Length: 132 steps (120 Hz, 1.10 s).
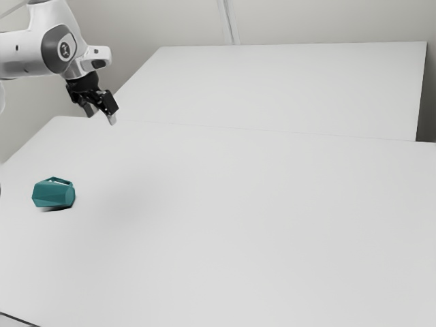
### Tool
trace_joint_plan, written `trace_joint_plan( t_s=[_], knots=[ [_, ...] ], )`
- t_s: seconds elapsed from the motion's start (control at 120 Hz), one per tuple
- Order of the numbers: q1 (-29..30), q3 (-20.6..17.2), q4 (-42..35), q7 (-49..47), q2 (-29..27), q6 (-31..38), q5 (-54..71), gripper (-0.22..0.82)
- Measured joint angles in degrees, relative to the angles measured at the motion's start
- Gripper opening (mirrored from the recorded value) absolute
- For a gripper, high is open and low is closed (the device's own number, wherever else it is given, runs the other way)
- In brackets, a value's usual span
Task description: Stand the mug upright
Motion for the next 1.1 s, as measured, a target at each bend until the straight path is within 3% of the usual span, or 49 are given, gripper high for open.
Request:
trace_joint_plan(
  t_s=[0.3, 0.442, 0.775, 1.0, 1.1],
  knots=[
    [3.01, 5.19, -0.49, 1.35, 0.42, 0.06, -4.7, 0.6],
    [8.96, 5.88, -0.37, 3.52, 2.57, 0.12, -7.33, 0.6],
    [20.04, 4.94, 1.86, 10.73, 10.5, 1.45, -12.47, 0.6],
    [27.58, 2.4, 3.93, 17.19, 14.07, 1.73, -15.68, 0.6],
    [32.09, -0.67, 3.9, 20.23, 15.37, 1.79, -16.58, 0.6]
  ],
)
